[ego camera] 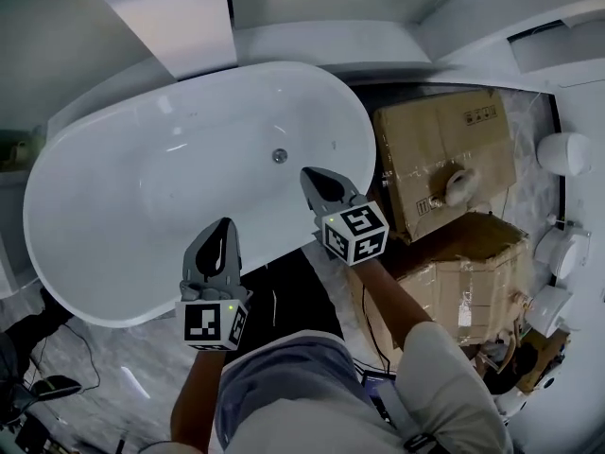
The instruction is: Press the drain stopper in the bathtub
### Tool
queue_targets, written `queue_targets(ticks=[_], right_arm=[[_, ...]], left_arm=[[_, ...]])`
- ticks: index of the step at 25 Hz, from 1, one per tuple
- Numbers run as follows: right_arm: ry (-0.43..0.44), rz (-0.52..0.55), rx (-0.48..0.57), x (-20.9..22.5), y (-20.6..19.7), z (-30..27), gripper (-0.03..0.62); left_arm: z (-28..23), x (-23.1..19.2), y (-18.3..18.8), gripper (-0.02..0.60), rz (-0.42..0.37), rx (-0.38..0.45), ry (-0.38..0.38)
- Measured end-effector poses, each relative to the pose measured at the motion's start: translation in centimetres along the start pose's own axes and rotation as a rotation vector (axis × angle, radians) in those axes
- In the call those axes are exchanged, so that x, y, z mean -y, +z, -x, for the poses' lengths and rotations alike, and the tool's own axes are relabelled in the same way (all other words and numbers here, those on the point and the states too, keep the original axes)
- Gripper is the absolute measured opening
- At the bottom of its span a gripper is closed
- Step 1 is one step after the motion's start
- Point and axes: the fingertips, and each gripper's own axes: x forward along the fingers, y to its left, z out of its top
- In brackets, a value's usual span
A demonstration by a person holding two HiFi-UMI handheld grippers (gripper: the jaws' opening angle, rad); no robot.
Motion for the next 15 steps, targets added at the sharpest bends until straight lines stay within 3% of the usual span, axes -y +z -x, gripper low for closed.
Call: queue_targets(ticks=[7, 15], right_arm=[[0.025, 0.031, 0.066, -3.6, 6.0, 5.3, 0.0], [0.025, 0.067, 0.168, -7.7, 11.6, 10.7, 0.0]], left_arm=[[3.9, -1.2, 3.6, 0.0, -0.024, 0.015, 0.011], [7.6, -0.9, 8.3, 0.0, -0.032, 0.094, -0.005]])
